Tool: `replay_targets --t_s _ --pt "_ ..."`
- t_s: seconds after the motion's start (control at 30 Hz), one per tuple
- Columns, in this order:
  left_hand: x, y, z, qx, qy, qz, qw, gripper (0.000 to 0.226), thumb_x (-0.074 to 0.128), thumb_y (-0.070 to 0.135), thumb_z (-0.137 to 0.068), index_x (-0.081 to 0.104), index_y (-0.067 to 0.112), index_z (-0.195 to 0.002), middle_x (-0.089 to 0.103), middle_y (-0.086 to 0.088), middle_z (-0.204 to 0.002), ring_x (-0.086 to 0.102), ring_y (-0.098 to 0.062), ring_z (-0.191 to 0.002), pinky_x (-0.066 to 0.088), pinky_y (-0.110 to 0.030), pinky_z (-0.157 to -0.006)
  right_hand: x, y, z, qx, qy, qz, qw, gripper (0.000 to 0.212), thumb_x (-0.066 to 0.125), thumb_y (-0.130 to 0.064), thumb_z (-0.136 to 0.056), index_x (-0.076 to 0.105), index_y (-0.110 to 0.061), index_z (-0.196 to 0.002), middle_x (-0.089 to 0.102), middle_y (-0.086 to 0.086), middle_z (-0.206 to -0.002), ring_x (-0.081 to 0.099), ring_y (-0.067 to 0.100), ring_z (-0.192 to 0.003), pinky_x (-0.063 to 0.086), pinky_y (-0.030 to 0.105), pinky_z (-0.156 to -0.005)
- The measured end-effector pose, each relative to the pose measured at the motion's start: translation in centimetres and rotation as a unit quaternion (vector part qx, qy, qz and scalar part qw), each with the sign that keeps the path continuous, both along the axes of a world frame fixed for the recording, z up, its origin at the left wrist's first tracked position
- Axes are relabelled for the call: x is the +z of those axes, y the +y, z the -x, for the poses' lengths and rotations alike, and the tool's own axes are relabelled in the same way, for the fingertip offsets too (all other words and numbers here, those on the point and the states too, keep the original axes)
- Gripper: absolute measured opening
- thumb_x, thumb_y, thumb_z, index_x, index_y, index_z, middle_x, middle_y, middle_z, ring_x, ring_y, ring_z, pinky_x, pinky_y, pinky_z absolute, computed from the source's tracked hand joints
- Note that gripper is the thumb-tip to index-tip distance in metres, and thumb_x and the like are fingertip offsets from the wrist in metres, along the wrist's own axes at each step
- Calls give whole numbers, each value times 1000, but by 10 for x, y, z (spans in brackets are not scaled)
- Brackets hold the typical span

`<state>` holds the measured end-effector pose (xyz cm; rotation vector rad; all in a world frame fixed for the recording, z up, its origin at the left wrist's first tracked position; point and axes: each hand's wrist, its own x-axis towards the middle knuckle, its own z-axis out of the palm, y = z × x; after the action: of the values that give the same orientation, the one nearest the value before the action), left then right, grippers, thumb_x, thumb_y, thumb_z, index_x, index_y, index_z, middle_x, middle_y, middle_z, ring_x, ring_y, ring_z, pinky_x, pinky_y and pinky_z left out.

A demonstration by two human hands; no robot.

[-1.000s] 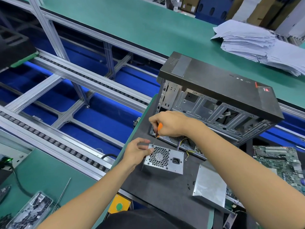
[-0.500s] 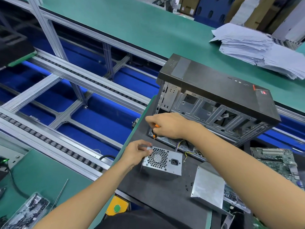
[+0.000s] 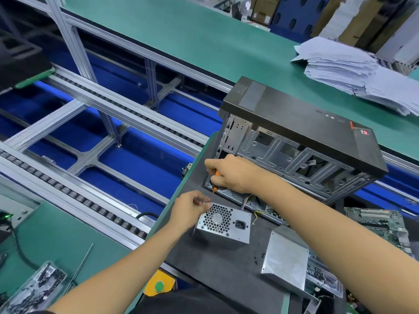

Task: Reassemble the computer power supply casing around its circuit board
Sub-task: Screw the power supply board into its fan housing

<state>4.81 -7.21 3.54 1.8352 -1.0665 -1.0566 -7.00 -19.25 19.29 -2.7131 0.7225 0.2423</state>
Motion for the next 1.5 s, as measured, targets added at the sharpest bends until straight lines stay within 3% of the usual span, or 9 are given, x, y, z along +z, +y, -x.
replay_targets --t_s 0.17,0.27,0.6,0.87,1.07,1.13,1.23,1.33,1.5 --pt "-3 5 5 6 -47 26 999 13 79 36 -86 67 33 -84 66 7 -73 61 -10 -68 51 -30 -65 2 0 1 58 31 91 994 27 57 -40 -84 36 -31 -98 46 -11 -80 44 7 -56 29 30 -49" --pt "-1 6 7 0 -69 33 997 14 76 35 -89 63 35 -84 66 7 -72 62 -11 -68 49 -28 -62 6 -1 -4 111 38 85 989 29 58 -22 -83 43 -29 -106 36 -7 -99 48 17 -60 31 33 -49" --pt "-1 8 16 -4 -154 32 988 16 66 33 -97 53 32 -88 59 11 -78 54 -3 -67 32 -15 -55 3 0 -14 180 69 185 964 12 50 -28 -92 40 -21 -90 52 -4 -79 50 23 -67 22 30 -49" --pt "0 7 15 2 -116 34 993 10 67 29 -97 59 26 -92 63 6 -85 60 -10 -72 41 -21 -59 2 4 -19 187 72 70 977 32 54 -1 -79 45 -20 -103 41 -1 -100 51 27 -71 40 41 -53" --pt "3 6 11 -1 -55 31 998 11 75 27 -92 64 22 -92 67 2 -77 64 -12 -65 45 -17 -57 0 2 -20 226 78 188 953 10 52 -26 -88 44 -20 -90 47 -4 -75 51 24 -65 29 32 -49" --pt "2 6 11 -1 -54 29 998 11 75 28 -92 64 24 -91 66 5 -74 60 -8 -61 44 -16 -56 -2 4 -18 190 76 168 964 14 54 -28 -87 43 -20 -92 46 -5 -72 51 23 -62 28 31 -48" --pt "-1 6 12 1 -63 40 997 12 74 29 -93 64 27 -86 62 8 -68 52 -3 -56 38 -16 -54 0 5 -17 157 62 92 981 36 60 -15 -77 45 -21 -109 42 -2 -97 52 24 -60 31 34 -47" --pt "-1 7 11 5 -63 41 997 11 74 29 -92 65 25 -87 66 5 -72 59 -10 -63 46 -22 -58 7 4 -19 181 51 33 982 35 54 -1 -75 43 -20 -102 42 -1 -101 53 28 -73 42 43 -53" --pt "0 7 11 14 -43 45 998 11 75 28 -92 66 24 -87 67 1 -73 64 -17 -67 54 -32 -62 0 3 -20 231 58 169 957 17 51 -23 -90 40 -21 -103 53 0 -82 53 27 -67 39 36 -52"
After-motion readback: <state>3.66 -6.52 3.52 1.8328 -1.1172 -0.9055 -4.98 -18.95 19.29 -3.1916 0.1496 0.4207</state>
